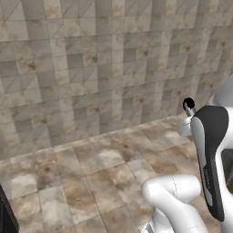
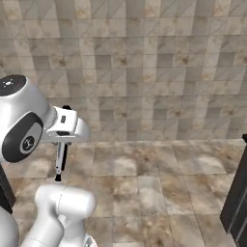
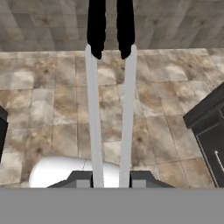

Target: Take the tongs from the drawer on the left and place them on the dining counter next to the tray containing the kebab skewer.

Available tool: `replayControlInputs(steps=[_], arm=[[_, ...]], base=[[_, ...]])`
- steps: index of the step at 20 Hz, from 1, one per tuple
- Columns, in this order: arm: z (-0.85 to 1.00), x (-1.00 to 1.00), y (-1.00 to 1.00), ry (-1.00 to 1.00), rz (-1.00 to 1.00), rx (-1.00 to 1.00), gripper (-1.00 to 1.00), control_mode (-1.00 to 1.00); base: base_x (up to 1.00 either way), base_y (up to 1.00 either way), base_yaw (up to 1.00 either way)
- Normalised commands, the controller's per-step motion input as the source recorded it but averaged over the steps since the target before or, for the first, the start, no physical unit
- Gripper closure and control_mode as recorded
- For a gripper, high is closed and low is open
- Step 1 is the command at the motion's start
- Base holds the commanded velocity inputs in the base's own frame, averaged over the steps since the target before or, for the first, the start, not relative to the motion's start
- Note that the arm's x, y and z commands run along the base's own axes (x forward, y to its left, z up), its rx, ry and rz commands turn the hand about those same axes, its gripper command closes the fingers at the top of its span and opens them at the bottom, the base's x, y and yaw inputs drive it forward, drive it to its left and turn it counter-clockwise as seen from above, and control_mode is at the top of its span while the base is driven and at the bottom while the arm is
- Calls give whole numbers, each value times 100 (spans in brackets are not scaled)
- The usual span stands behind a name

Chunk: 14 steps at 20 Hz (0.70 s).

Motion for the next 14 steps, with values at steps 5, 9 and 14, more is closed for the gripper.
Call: replayControlInputs(steps=[5, 9, 14], arm=[[0, 0, 0, 0, 0, 0, 100, 100], [0, 0, 0, 0, 0, 0, 100, 100], [0, 0, 0, 0, 0, 0, 100, 100]], base=[[100, 0, -22], [100, 0, -24], [100, -22, -34]])
